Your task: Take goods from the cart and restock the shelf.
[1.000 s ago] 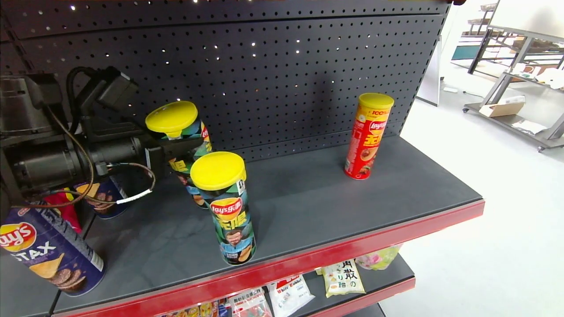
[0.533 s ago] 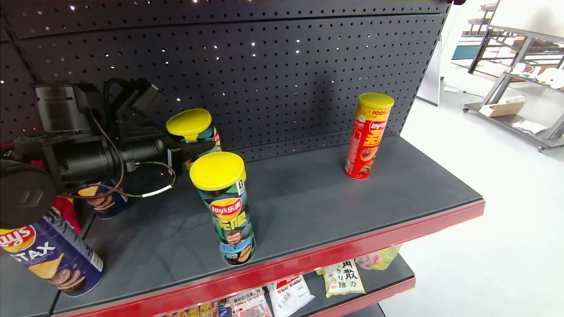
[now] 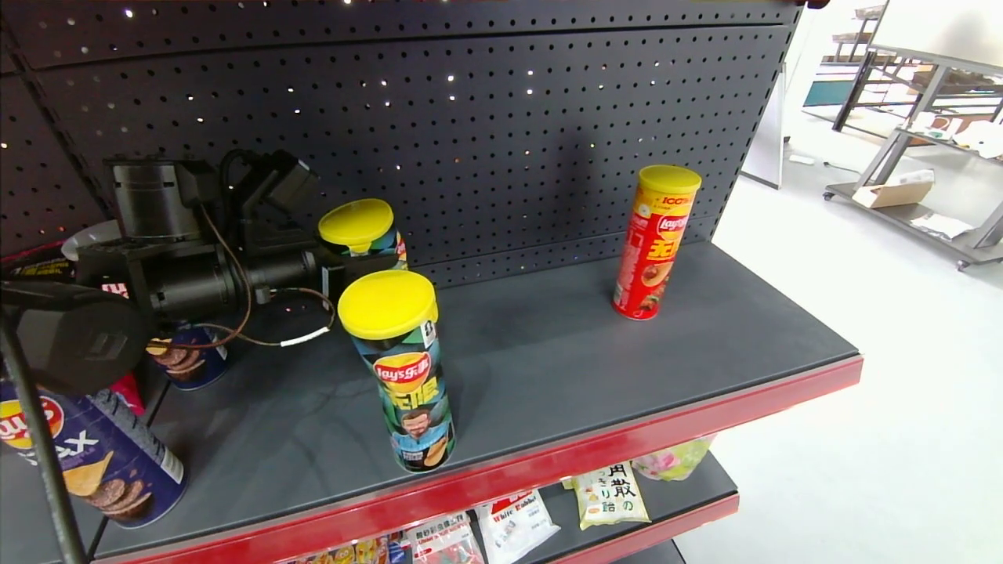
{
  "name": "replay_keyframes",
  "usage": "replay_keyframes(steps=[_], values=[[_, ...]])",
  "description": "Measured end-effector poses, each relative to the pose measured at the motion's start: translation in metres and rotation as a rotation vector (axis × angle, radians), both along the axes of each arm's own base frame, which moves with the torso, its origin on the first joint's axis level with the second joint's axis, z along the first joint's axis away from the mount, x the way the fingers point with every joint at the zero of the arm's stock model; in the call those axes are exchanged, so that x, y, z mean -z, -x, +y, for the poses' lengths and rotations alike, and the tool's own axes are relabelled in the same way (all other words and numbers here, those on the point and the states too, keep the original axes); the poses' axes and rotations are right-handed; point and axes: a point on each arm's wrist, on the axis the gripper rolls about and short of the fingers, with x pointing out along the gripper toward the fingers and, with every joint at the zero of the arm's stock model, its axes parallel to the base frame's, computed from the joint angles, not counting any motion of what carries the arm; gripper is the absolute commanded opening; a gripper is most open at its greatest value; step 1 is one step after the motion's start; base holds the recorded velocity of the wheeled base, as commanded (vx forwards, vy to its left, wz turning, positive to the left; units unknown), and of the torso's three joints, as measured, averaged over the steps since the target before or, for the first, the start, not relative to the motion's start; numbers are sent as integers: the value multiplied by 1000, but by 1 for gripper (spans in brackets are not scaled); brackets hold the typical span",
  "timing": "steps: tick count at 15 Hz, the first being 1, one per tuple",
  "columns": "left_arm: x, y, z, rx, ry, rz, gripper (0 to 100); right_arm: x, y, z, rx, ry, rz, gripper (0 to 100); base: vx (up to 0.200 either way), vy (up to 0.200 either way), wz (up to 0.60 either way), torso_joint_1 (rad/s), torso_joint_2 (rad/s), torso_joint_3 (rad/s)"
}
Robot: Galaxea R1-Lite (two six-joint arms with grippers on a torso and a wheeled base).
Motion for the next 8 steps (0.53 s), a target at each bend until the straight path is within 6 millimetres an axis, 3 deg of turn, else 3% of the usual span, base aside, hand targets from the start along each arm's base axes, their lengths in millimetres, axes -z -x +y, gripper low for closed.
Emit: replay_keyframes(steps=[8], values=[[3,-6,-2,1,-1,4,0,0,0,0,0,0,0,100,0,0,0,0,0,0]])
